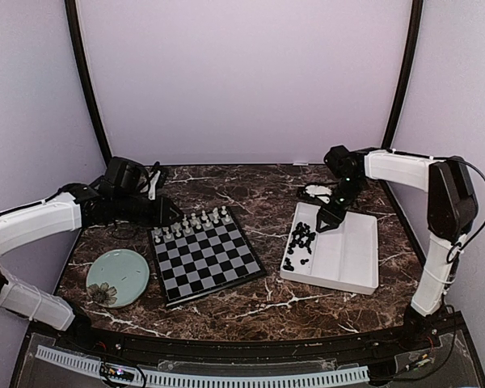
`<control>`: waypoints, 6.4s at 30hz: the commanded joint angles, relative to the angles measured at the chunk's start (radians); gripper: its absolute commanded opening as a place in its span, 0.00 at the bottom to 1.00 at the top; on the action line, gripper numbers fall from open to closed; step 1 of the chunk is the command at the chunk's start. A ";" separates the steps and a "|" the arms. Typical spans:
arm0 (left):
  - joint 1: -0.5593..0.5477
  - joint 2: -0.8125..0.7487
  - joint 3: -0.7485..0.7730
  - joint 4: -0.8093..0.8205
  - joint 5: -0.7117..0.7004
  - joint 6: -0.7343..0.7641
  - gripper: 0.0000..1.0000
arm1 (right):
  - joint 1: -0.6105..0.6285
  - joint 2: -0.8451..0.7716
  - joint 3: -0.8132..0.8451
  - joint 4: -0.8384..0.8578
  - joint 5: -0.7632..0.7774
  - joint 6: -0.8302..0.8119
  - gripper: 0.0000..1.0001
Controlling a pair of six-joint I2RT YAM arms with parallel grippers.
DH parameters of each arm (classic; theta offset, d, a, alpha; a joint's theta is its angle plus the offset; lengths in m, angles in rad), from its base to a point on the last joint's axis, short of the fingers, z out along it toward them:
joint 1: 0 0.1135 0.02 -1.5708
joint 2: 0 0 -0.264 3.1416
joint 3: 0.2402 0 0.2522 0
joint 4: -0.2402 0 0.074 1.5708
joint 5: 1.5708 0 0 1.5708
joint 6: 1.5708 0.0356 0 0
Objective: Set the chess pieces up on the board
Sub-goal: Pick up the knight from the storage box, then place the knight at b8, then pick up the pawn from the storage box.
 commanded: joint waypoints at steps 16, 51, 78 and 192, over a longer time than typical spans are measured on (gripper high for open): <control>-0.011 -0.020 -0.028 0.011 -0.015 0.015 0.25 | 0.011 0.107 0.080 0.012 -0.003 -0.056 0.45; -0.011 -0.001 -0.036 -0.006 -0.065 0.053 0.24 | 0.121 -0.023 0.143 -0.102 0.091 -0.037 0.01; 0.132 -0.097 -0.003 -0.175 -0.500 0.249 0.19 | 0.599 0.377 0.599 -0.224 0.122 0.121 0.00; 0.187 -0.047 0.012 -0.163 -0.337 0.260 0.31 | 0.199 0.126 -0.002 0.079 0.134 0.237 0.26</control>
